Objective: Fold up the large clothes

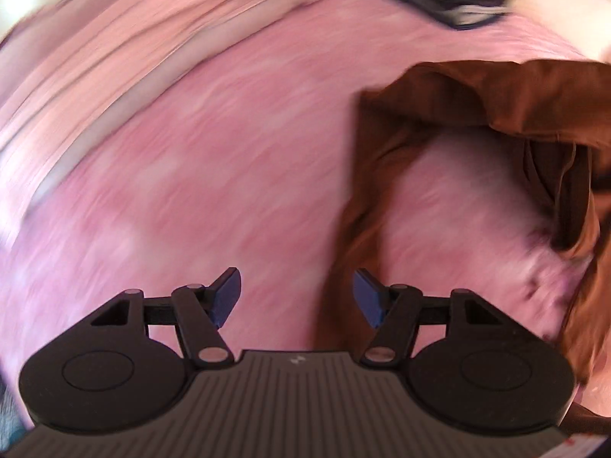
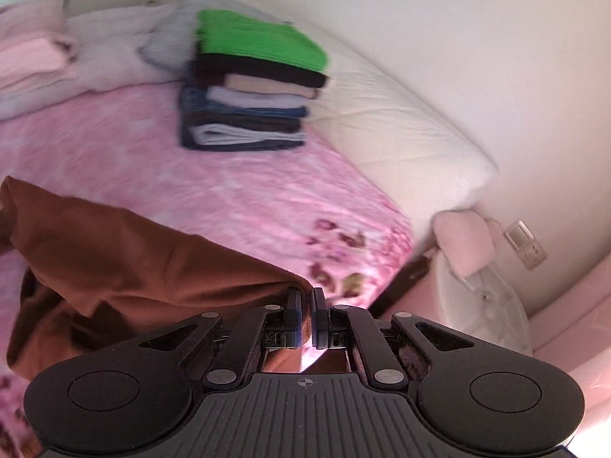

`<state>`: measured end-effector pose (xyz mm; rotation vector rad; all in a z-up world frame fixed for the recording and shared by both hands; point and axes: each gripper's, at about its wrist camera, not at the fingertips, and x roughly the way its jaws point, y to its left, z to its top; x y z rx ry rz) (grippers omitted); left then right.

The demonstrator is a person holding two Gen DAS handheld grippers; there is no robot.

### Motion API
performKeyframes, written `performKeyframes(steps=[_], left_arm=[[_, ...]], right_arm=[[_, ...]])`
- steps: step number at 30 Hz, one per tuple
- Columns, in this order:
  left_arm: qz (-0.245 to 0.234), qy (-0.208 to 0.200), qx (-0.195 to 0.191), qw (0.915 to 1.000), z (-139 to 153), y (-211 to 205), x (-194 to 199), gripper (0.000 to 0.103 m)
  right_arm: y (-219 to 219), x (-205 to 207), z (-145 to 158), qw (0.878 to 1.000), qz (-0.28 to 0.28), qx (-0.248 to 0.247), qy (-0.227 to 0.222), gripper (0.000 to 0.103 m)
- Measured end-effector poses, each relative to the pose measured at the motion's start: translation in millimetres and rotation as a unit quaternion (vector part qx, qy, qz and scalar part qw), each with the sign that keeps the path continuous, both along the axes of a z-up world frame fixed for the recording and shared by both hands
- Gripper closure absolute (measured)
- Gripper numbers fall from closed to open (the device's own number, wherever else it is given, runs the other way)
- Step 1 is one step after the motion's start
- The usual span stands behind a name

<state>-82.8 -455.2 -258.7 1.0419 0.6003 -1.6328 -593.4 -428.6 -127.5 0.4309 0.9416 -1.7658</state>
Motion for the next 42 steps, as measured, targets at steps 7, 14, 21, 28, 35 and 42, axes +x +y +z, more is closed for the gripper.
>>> performKeyframes(steps=[7, 14, 21, 28, 35, 42], left_arm=[[-0.16, -0.034, -0.063, 0.9845, -21.4, -52.2, -145.0, 0.042], [-0.229, -0.037, -0.095, 0.9681, -33.7, -139.4, -216.8, 0.035], [-0.16, 0.101, 0.069, 0.9796, -79.9, -242.3, -214.5, 0.022], [-0.147, 0.141, 0.117, 0.972, -104.2, -250.8, -221.2, 0.095], [-0.052, 0.178, -0.033, 0.9821, -6.0, -196.2, -171.2, 0.099], [0.111, 0.155, -0.225, 0.9557, 149.5, -111.5, -62.3, 0.099]], right_arm=[[-35.7, -38.2, -9.6, 0.999, 0.021, 0.018, -0.016, 0.103], [-39.0, -63.2, -20.0, 0.998, 0.017, 0.024, -0.048, 0.102], [-39.8, -78.8, -33.0, 0.997, 0.011, 0.04, -0.067, 0.102], [-51.2, -87.1, -22.9, 0.996, 0.029, 0.025, -0.084, 0.102], [-81.8, -65.0, 42.2, 0.984, 0.109, -0.082, -0.112, 0.102], [-97.4, -9.0, 136.7, 0.929, 0.25, -0.22, -0.161, 0.103]])
